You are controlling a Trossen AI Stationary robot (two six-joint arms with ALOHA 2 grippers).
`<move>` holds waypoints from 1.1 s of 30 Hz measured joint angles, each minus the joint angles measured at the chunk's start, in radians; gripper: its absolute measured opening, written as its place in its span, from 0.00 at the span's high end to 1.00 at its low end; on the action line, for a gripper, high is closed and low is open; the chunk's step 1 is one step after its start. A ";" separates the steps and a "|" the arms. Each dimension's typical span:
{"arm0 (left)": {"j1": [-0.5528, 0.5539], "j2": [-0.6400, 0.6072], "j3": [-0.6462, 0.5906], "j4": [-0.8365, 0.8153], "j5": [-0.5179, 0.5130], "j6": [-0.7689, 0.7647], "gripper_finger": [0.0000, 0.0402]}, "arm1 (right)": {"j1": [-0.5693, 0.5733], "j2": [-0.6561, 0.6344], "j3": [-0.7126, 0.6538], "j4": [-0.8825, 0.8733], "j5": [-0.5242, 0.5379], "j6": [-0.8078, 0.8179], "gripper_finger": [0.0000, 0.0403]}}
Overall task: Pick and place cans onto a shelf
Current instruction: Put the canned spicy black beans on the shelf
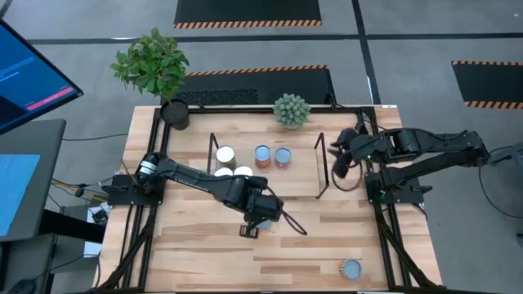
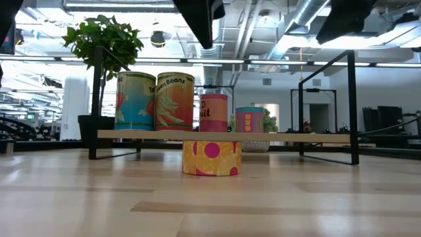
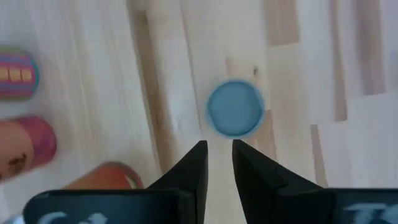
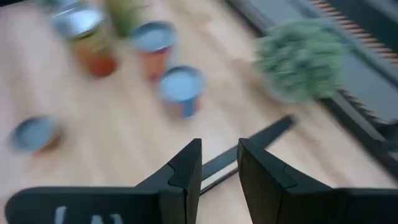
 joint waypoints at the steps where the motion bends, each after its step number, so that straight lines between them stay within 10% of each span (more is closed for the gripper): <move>1: 0.000 0.000 -0.002 -0.008 -0.010 -0.021 0.85 | 0.017 -0.006 0.000 -0.001 -0.025 -0.001 0.69; 19: -0.045 -0.036 0.346 -0.334 -0.402 -0.078 1.00 | 0.502 0.004 0.076 -0.066 -0.256 0.210 0.69; 33: -0.150 -0.363 0.080 -0.336 -0.456 -0.342 0.99 | 0.824 0.290 0.069 -0.307 -0.106 0.642 0.69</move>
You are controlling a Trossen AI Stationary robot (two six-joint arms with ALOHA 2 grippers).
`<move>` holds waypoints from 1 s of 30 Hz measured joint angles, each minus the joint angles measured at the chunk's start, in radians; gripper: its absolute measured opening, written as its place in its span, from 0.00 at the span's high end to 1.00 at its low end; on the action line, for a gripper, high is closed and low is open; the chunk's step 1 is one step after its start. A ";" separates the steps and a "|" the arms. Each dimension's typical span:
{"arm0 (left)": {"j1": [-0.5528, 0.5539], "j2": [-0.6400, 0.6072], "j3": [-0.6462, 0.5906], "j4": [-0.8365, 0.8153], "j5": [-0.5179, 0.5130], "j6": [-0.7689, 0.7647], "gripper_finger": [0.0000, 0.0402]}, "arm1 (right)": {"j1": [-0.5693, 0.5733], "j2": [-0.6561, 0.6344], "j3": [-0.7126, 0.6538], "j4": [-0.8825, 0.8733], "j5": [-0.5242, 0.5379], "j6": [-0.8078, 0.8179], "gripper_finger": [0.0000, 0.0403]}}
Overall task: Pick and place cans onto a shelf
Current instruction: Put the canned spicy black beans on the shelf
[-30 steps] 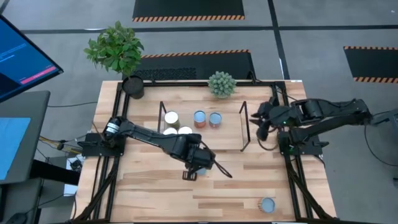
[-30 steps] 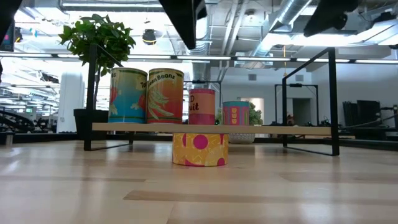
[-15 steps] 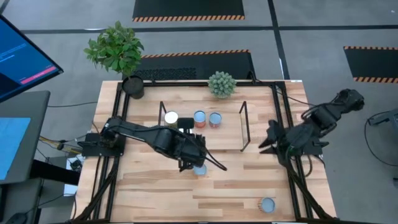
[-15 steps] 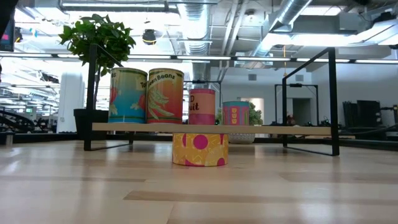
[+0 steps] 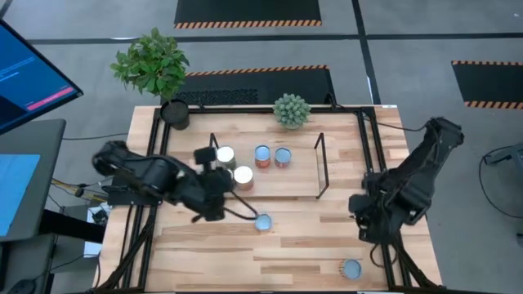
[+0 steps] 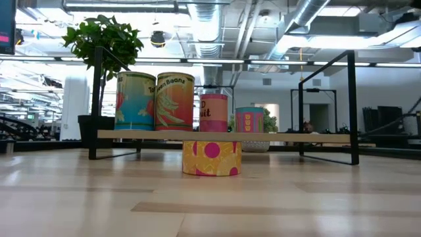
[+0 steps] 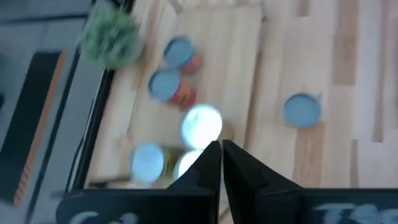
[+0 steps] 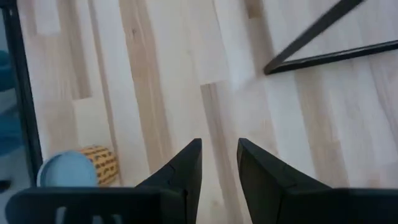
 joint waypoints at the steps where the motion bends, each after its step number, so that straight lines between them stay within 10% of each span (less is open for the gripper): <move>1: -0.007 -0.036 -0.056 0.003 -0.008 -0.044 0.98 | 0.014 0.011 -0.013 0.013 0.005 0.018 0.69; 14: -0.028 -0.376 -0.666 0.623 0.012 -0.084 0.98 | 0.099 0.110 -0.190 0.384 -0.185 0.094 0.69; 23: -0.029 -0.406 -0.745 0.622 0.044 -0.098 0.98 | 0.045 0.203 -0.190 0.572 -0.441 0.116 0.65; 30: -0.024 -0.423 -0.745 0.622 -0.023 -0.029 0.98 | 0.024 0.225 -0.188 0.604 -0.414 0.073 0.58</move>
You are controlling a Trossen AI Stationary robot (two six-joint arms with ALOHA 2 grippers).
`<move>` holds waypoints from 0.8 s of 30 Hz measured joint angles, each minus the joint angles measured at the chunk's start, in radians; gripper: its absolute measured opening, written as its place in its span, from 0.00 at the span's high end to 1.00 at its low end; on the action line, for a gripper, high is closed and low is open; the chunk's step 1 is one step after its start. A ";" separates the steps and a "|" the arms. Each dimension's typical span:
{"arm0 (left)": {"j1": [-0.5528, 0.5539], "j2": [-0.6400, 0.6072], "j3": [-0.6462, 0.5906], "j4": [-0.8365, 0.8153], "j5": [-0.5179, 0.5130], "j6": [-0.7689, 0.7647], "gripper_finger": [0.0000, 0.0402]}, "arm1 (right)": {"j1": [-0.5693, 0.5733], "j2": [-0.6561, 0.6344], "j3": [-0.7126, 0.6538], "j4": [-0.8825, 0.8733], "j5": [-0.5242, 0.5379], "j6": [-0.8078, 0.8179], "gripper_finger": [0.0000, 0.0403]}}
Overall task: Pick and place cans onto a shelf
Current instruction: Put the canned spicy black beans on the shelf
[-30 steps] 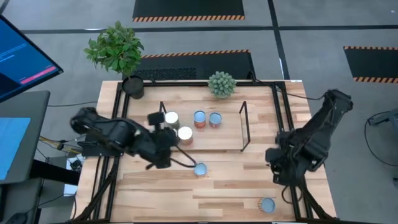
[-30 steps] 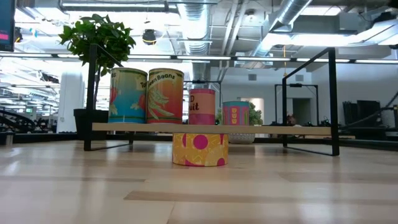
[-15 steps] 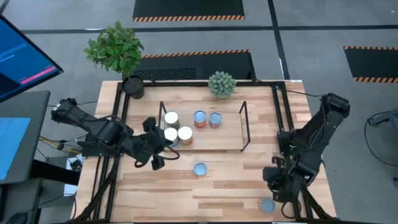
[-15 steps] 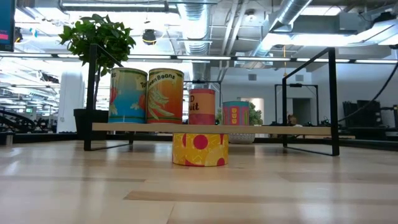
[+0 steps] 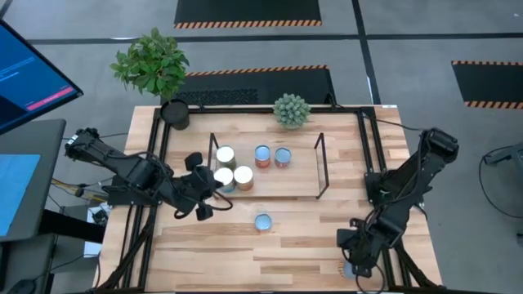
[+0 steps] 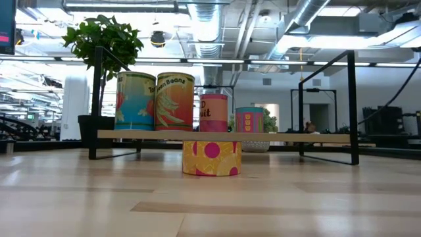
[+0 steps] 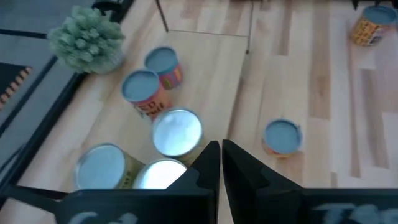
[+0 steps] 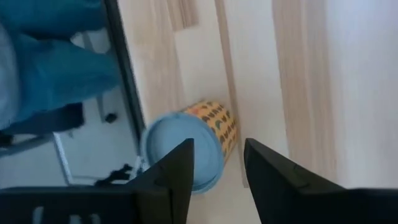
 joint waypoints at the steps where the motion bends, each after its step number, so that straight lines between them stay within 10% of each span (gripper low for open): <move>1: 0.000 0.000 0.000 -0.002 -0.007 0.002 0.98 | 0.002 0.012 0.000 -0.001 -0.001 -0.003 0.58; 24: 0.003 -0.001 0.000 0.028 -0.060 0.023 0.98 | 0.000 0.180 0.005 0.024 -0.072 -0.004 0.74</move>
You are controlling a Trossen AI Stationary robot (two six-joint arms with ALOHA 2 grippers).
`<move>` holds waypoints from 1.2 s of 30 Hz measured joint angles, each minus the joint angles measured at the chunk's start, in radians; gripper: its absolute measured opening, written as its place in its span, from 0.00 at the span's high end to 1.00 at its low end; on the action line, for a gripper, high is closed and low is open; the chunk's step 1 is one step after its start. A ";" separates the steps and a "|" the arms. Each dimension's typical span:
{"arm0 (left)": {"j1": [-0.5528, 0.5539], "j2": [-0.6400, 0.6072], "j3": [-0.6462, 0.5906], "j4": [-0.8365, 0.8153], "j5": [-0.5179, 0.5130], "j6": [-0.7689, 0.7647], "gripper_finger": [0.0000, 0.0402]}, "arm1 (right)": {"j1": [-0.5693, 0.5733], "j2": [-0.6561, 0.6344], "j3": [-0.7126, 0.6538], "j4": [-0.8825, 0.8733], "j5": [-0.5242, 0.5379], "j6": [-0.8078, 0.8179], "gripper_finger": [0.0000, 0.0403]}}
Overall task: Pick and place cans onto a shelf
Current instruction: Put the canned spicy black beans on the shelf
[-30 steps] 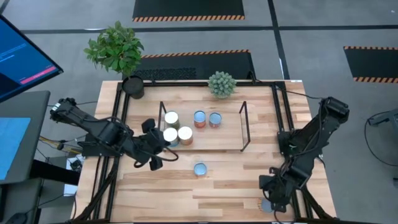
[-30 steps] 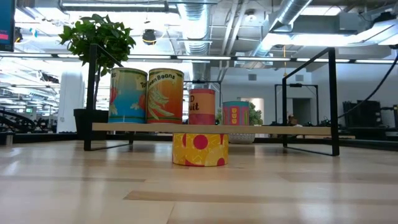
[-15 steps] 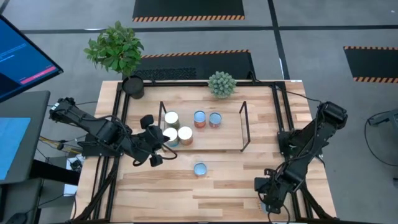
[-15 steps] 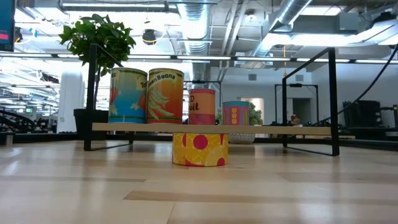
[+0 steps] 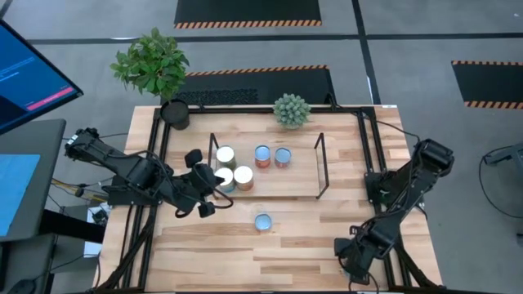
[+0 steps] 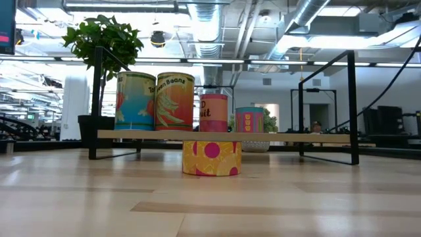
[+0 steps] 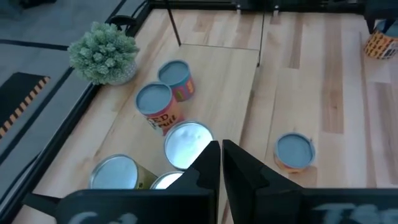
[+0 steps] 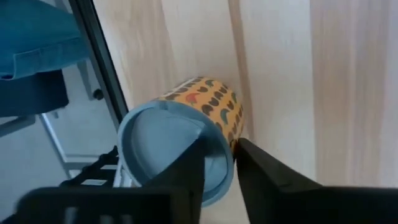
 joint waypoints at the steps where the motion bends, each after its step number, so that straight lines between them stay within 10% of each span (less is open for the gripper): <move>1: 0.000 0.000 0.000 0.000 -0.001 0.000 0.98 | -0.011 0.000 0.000 0.000 -0.005 -0.007 0.77; 6: 0.000 0.000 0.000 -0.001 -0.004 0.000 0.98 | -0.081 0.002 -0.001 0.003 -0.011 -0.061 0.96; 18: 0.001 0.000 0.000 -0.004 -0.034 0.063 0.98 | -0.326 -0.135 -0.001 -0.058 0.078 -0.217 0.99; 36: 0.001 0.000 0.000 -0.031 -0.033 0.089 0.98 | -0.738 -0.130 0.568 -0.259 0.236 -0.992 0.99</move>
